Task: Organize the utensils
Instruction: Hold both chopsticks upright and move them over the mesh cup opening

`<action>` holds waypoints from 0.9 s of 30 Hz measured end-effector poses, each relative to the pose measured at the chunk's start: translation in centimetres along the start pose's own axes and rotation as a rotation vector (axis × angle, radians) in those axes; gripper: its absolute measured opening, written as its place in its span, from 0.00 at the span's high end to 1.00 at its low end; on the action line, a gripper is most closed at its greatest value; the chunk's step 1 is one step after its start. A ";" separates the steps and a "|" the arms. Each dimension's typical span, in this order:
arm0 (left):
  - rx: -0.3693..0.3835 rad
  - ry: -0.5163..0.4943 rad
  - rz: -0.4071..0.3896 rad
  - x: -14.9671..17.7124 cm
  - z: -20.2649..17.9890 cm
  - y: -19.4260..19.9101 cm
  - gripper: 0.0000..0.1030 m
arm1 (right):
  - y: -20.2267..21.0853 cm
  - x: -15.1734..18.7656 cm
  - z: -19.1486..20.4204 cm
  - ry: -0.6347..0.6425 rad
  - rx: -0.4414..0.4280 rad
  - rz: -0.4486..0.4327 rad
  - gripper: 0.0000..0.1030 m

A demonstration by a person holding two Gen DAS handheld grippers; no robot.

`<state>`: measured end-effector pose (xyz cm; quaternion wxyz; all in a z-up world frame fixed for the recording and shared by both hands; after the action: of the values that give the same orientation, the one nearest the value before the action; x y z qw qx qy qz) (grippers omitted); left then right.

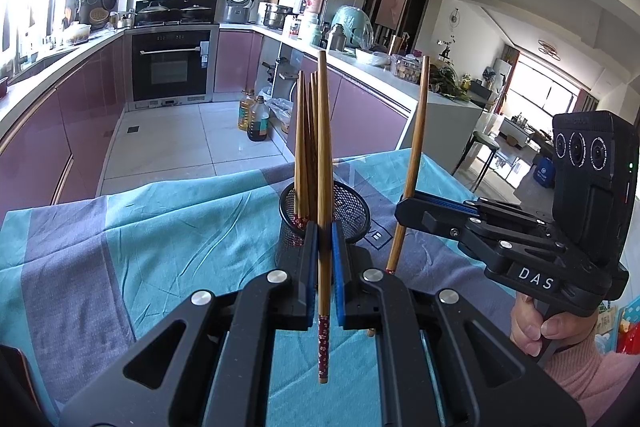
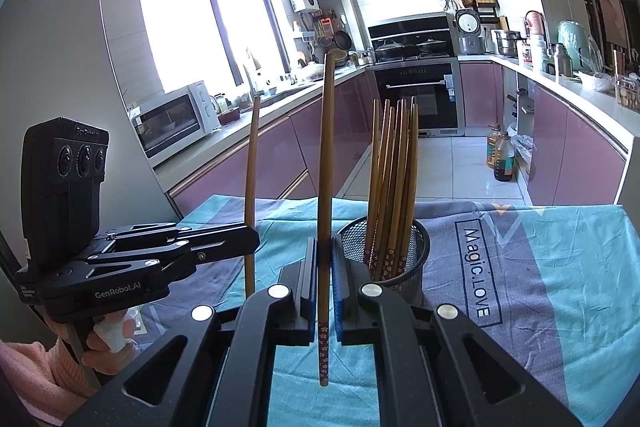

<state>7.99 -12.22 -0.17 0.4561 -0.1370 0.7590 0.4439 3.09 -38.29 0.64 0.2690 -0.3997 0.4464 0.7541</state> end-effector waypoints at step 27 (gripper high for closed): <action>0.000 -0.006 -0.008 -0.5 -0.3 0.1 0.93 | -0.1 -0.6 -0.3 0.015 0.000 -0.017 0.94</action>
<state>8.07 -12.48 0.37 0.4599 -0.1386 0.7572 0.4426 3.57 -38.55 1.04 0.2720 -0.4090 0.4452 0.7487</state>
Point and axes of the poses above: each gripper's, at about its wrist camera, not at the fingertips, and y roughly against the way its jaws point, z to its left, x to its underside, the point moved 1 cm from there along -y, roughly the way its jaws point, and after that the axes turned 1 degree about -y, right-handed, at the moved point
